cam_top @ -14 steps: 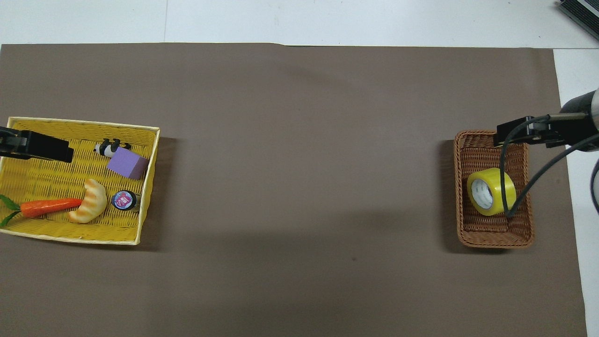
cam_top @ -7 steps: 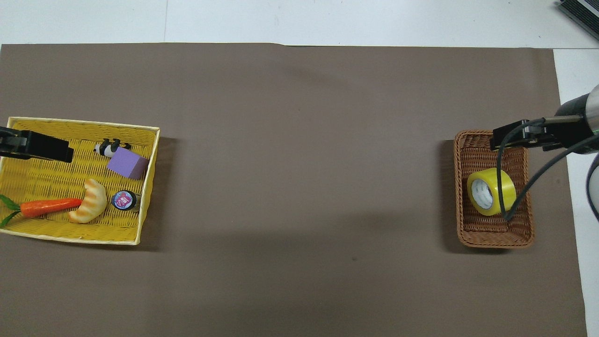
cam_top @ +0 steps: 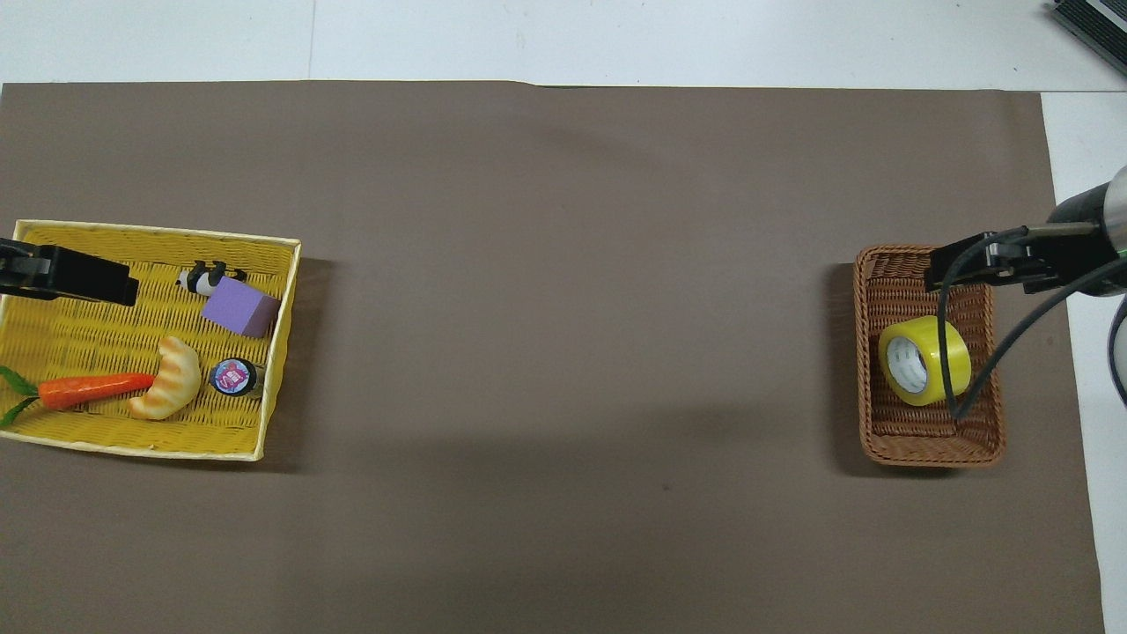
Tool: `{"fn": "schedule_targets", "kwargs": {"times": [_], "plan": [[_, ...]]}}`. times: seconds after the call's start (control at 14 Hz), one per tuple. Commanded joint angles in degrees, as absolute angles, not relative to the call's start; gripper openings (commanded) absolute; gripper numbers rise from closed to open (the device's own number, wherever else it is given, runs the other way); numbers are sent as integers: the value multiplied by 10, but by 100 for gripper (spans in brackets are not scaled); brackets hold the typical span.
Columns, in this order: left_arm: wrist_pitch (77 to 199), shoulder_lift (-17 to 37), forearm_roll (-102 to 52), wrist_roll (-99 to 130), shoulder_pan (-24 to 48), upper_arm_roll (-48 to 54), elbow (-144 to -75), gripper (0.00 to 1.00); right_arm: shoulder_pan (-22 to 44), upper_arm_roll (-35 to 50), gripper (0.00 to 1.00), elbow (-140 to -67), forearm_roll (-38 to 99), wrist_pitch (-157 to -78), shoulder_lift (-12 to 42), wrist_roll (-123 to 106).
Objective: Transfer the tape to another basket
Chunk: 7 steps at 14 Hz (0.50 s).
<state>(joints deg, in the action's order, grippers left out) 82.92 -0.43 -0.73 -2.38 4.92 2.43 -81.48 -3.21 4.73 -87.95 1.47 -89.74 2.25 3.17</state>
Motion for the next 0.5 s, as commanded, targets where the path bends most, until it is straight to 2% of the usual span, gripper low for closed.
{"fn": "schedule_targets", "kwargs": {"times": [0.0, 0.43], "plan": [[827, -14, 3, -27, 43, 29, -827, 100, -35, 49, 100, -873, 17, -887, 22, 42], [827, -14, 3, -27, 43, 29, -827, 100, -39, 49, 100, -875, 16, -887, 20, 41]]}}
